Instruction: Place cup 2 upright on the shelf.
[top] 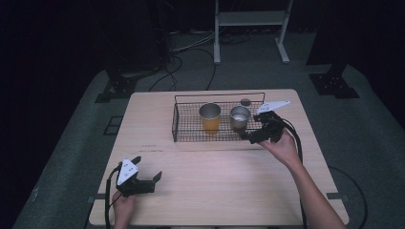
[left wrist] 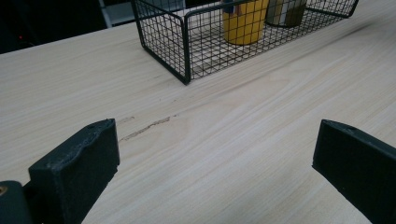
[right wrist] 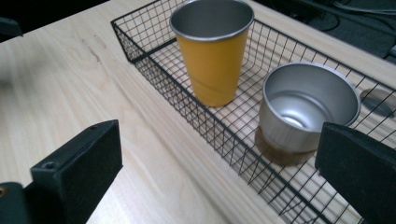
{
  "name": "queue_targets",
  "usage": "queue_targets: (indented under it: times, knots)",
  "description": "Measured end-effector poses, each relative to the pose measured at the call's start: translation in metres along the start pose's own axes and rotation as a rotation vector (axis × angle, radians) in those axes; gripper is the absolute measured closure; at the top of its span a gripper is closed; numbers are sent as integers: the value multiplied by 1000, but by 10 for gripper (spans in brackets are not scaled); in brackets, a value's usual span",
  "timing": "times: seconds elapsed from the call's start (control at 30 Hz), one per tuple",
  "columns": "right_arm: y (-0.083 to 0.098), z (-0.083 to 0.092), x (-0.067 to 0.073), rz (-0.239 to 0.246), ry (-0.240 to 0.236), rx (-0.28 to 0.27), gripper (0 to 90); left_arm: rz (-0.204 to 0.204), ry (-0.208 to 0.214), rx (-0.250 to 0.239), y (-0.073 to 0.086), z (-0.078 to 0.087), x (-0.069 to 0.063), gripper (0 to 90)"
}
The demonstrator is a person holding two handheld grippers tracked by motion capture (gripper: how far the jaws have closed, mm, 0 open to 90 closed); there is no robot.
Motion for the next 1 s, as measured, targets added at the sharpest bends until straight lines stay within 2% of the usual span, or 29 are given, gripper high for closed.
queue_targets:
  times: [0.3,0.57,1.0]
  knots:
    - [12,7,2,-12,-3,5,0,-1,-1,1,0,0,0,0]
    - [22,15,5,-2,-7,0,1,-1,-2,1,0,0,0,0]
    - [42,26,9,-23,-2,8,1,-4,-2,7,0,0,0,0]
Point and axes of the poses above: each handheld gripper's, and its own axes: z roughly backward along the jaws, y roughly out of its underside, x roughly to its left, the point moved 6 cm from there along -z, roughly forward along the jaws, and after that the axes turned 9 degrees about -x, right-handed, at the moved point
